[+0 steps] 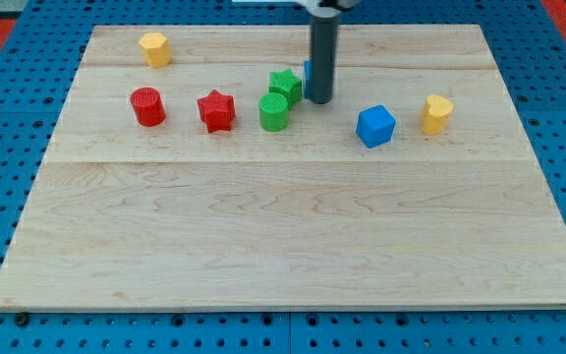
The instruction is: Push the blue triangle to the top center
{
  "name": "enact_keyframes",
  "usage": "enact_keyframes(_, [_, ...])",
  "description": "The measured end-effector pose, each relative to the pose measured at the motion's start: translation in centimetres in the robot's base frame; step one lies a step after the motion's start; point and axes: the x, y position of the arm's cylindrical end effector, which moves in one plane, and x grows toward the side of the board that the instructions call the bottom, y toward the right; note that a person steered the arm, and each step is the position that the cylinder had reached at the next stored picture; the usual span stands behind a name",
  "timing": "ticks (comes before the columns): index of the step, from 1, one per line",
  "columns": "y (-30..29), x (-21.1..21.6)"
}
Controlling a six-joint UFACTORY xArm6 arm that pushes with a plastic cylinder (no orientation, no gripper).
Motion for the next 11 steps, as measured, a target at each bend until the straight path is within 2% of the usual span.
enact_keyframes(1, [3.0, -1.9])
enact_keyframes(2, [-1.4, -3.1])
enact_keyframes(4, [-4.4, -2.6])
enact_keyframes(5, [-8.3, -4.0])
enact_keyframes(6, [-7.5, -5.7])
enact_keyframes(7, [-9.0, -4.8])
enact_keyframes(8, [-14.2, -4.9])
enact_keyframes(11, [-6.1, -7.2])
